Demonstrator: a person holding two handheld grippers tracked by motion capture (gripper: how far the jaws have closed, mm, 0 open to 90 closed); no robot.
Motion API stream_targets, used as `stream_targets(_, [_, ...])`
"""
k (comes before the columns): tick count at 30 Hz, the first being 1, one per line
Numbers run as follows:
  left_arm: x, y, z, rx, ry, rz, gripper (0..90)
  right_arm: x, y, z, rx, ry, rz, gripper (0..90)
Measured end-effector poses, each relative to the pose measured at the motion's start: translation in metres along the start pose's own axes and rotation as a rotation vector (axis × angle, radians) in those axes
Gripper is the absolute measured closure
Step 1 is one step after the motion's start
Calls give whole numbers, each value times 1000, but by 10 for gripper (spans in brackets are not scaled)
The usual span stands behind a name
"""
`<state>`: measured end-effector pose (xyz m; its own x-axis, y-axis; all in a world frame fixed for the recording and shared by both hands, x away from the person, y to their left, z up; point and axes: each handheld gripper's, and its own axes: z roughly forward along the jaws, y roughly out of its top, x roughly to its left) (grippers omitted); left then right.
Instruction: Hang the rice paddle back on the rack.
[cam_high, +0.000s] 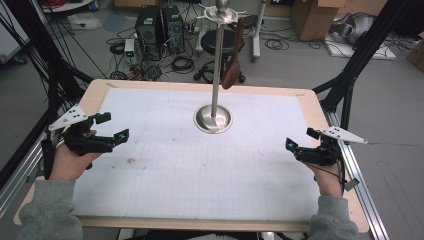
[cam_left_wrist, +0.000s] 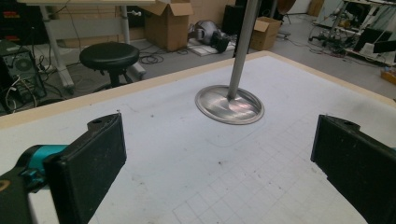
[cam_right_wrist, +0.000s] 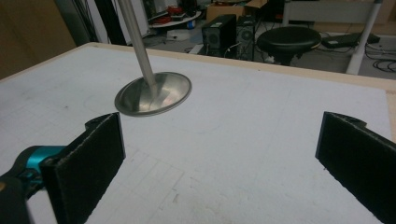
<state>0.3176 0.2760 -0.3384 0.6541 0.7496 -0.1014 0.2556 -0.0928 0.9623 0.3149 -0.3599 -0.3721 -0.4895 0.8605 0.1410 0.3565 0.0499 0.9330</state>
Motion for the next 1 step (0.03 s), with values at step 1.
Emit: stream_targets(1, [1, -1, 0, 2, 4, 0, 38, -1, 0, -1, -2, 0, 2, 1])
